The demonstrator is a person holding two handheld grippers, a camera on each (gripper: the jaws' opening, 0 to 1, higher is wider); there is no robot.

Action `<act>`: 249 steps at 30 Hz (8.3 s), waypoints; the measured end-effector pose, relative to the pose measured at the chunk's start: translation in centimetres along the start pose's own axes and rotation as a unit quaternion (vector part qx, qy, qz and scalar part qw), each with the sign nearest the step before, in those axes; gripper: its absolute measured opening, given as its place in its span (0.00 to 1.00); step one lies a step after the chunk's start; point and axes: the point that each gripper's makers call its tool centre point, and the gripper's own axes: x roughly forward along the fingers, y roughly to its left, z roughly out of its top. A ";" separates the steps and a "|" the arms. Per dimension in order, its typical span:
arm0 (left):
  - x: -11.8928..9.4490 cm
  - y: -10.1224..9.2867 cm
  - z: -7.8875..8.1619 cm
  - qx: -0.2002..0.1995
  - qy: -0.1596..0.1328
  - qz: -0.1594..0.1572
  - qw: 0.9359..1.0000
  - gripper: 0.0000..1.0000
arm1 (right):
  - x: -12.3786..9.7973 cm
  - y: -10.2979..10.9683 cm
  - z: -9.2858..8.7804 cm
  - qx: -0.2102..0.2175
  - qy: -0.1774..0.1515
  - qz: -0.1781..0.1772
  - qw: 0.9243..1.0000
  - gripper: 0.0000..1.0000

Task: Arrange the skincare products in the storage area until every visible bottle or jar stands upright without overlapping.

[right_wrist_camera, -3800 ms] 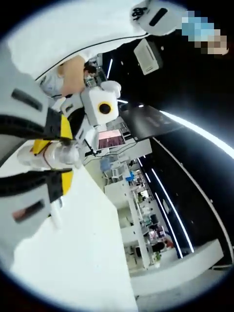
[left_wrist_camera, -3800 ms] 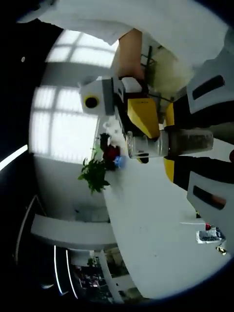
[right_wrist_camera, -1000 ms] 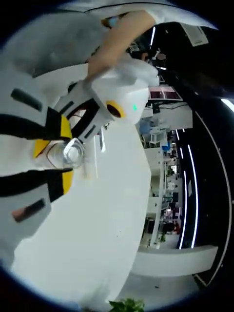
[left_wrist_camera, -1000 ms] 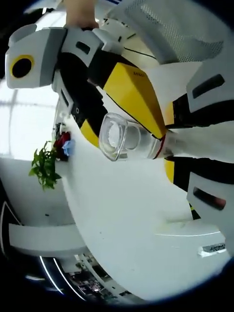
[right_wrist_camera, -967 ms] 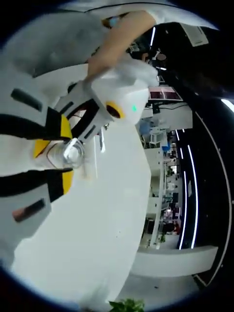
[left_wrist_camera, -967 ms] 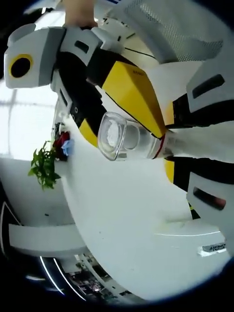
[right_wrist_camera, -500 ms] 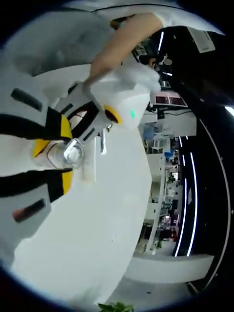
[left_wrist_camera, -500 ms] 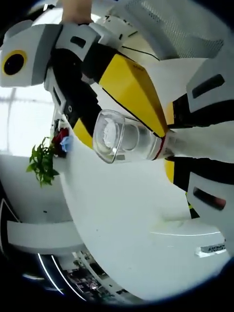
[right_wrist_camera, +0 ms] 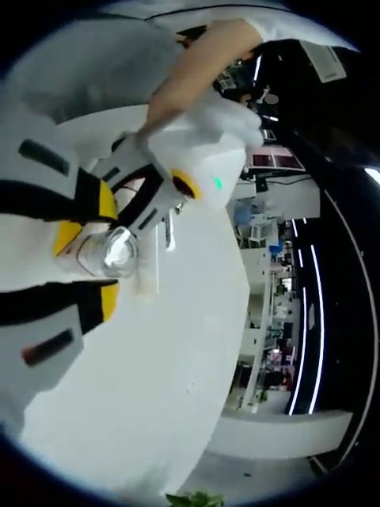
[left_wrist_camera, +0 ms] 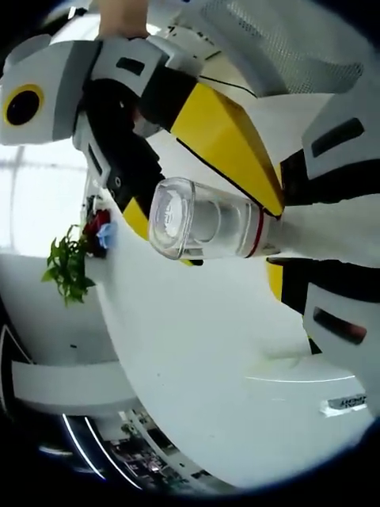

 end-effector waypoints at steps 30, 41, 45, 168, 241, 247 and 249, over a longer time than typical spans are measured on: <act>-3.9 0.3 -1.6 -0.014 0.017 0.012 1.000 0.49 | -2.7 0.8 -2.2 0.043 0.019 -0.034 0.998 0.56; -7.3 -0.1 -2.6 -0.046 0.014 0.037 0.998 0.56 | -4.4 1.9 -2.2 0.037 0.017 -0.049 0.998 0.69; -8.6 -0.4 -2.8 -0.060 0.009 0.048 0.997 0.61 | -5.0 2.3 -2.2 0.035 0.014 -0.054 0.998 0.74; -23.8 -0.5 -7.6 -0.256 -0.068 0.202 0.943 0.97 | 4.8 -0.6 8.4 -0.260 0.133 0.169 0.941 0.63; -23.7 0.1 -8.0 -0.296 -0.062 0.202 0.932 0.92 | 13.9 1.4 -2.5 -0.444 0.268 0.314 0.795 0.27; -23.7 0.1 -7.8 -0.294 -0.064 0.200 0.933 0.91 | 13.3 1.8 -1.8 -0.411 0.249 0.311 0.820 0.26; -23.6 0.1 -7.7 -0.293 -0.064 0.198 0.933 0.91 | 13.2 1.8 -1.5 -0.393 0.243 0.307 0.832 0.26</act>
